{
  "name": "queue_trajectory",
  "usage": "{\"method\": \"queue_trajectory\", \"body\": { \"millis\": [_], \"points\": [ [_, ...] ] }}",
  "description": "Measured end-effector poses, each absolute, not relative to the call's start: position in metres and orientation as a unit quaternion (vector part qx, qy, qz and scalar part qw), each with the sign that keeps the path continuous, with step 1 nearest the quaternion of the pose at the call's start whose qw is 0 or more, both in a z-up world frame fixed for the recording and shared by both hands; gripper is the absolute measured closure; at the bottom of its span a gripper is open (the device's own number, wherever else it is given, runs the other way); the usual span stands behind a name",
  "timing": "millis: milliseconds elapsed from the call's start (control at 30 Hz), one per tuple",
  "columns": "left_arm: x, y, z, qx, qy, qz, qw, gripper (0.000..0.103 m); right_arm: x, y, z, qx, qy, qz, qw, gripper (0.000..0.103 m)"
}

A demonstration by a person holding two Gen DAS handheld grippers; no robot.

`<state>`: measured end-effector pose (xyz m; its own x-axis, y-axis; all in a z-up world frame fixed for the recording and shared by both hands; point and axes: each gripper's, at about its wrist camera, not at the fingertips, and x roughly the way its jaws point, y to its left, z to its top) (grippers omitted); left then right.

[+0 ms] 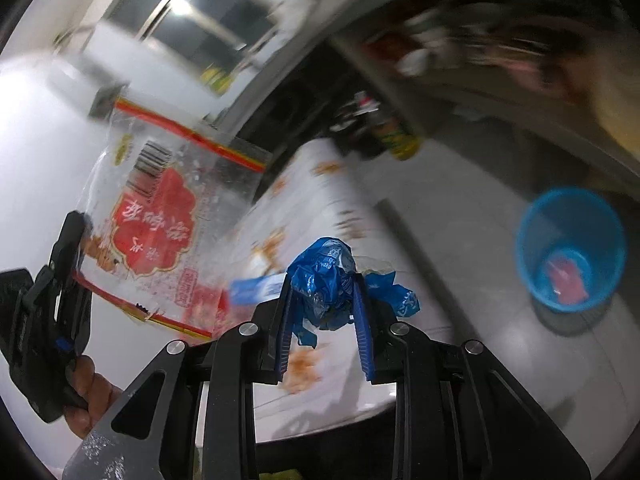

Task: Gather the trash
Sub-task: 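Carry both wrappers to the blue wastebasket and open both tools over it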

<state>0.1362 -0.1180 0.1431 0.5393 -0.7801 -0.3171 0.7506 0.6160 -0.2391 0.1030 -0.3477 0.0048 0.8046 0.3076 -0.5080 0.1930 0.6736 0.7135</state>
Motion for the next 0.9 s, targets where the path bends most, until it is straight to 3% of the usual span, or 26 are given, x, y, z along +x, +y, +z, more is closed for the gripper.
{"method": "queue_trajectory", "body": {
  "millis": [200, 400, 667, 767, 833, 900],
  "points": [
    [0.179, -0.232, 0.095, -0.015, 0.332, -0.481, 0.812, 0.099, 0.08, -0.413, -0.044, 0.46, 0.306, -0.035, 0.833, 0.077],
    [0.219, -0.331, 0.014, 0.01, 0.462, -0.478, 0.747, 0.098, 0.083, -0.457, -0.111, 0.511, 0.329, -0.077, 0.79, 0.077],
    [0.252, -0.404, -0.073, 0.059, 0.537, -0.43, 0.724, 0.098, 0.106, -0.5, -0.172, 0.559, 0.333, -0.12, 0.75, 0.075],
    [0.26, -0.421, -0.089, 0.065, 0.544, -0.426, 0.72, 0.096, 0.105, -0.519, -0.183, 0.561, 0.324, -0.142, 0.749, 0.069],
    [0.267, -0.432, -0.097, 0.064, 0.548, -0.426, 0.717, 0.081, 0.108, -0.532, -0.197, 0.565, 0.317, -0.16, 0.745, 0.047],
    [0.269, -0.437, -0.101, 0.063, 0.552, -0.421, 0.717, 0.068, 0.104, -0.537, -0.208, 0.576, 0.313, -0.181, 0.733, 0.045]
  ]
}}
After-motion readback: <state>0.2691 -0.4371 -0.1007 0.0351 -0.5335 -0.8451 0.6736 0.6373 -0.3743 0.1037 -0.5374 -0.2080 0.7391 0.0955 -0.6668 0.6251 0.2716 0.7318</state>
